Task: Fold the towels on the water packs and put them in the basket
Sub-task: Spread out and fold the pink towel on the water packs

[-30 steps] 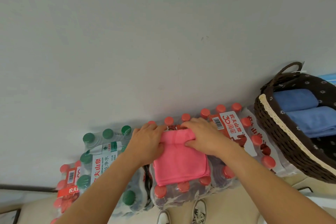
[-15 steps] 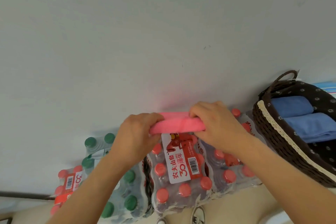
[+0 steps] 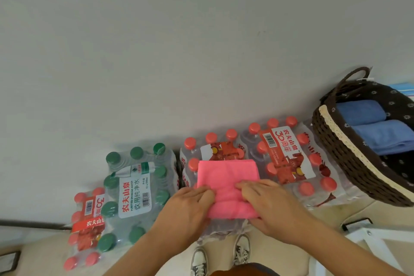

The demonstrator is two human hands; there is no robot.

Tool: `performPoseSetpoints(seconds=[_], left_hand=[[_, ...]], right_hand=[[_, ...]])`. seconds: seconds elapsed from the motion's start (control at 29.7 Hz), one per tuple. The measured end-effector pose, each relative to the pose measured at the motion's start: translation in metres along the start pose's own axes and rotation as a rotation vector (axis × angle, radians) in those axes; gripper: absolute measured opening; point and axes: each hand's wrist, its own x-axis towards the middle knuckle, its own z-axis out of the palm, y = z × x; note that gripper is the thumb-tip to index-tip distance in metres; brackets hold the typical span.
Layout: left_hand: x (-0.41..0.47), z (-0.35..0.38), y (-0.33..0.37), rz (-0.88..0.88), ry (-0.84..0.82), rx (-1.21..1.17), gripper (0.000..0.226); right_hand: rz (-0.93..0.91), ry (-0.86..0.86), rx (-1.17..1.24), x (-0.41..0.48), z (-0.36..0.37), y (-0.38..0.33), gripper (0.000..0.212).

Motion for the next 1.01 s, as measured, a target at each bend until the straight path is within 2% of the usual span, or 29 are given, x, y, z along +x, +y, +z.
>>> performPoseSetpoints(seconds=[0.1, 0.17, 0.24, 0.3, 0.47, 0.57, 0.64, 0.71, 0.77, 0.88, 0.94, 1.01], left_hand=[[0.003, -0.009, -0.002, -0.198, -0.009, -0.217, 0.031], [0.008, -0.013, -0.005, -0.341, 0.036, -0.375, 0.028], [0.016, -0.013, -0.009, -0.408, 0.091, -0.443, 0.024], [0.025, -0.013, -0.013, -0.457, 0.099, -0.497, 0.027], [0.042, -0.01, -0.012, -0.576, 0.165, -0.445, 0.026], [0.051, -0.008, -0.011, -0.616, 0.257, -0.394, 0.031], [0.057, -0.007, -0.009, -0.595, 0.288, -0.377, 0.035], [0.06, -0.006, -0.01, -0.556, 0.277, -0.318, 0.032], [0.06, -0.004, -0.013, -0.485, 0.273, -0.099, 0.023], [0.059, 0.001, -0.014, -0.18, 0.358, 0.262, 0.011], [0.057, 0.002, -0.017, 0.031, 0.362, 0.291, 0.014], [0.054, 0.001, -0.025, 0.105, 0.305, 0.249, 0.019]], right_hand=[[0.095, -0.064, 0.129, -0.001, -0.001, 0.002, 0.042], [0.176, -0.073, 0.287, 0.003, -0.009, 0.005, 0.029], [0.255, -0.051, 0.399, 0.01, -0.016, 0.011, 0.021], [0.324, -0.044, 0.481, 0.018, -0.021, 0.016, 0.023], [0.491, 0.045, 0.573, 0.033, -0.02, 0.02, 0.022], [0.566, 0.148, 0.552, 0.036, -0.015, 0.015, 0.03], [0.577, 0.223, 0.48, 0.038, -0.011, 0.01, 0.038], [0.545, 0.284, 0.28, 0.037, -0.008, 0.005, 0.045], [0.467, 0.397, 0.005, 0.037, -0.006, 0.002, 0.047], [0.26, 0.478, -0.267, 0.037, 0.002, -0.005, 0.032], [0.154, 0.431, -0.33, 0.033, 0.013, -0.009, 0.03], [0.127, 0.37, -0.312, 0.028, 0.019, -0.007, 0.033]])
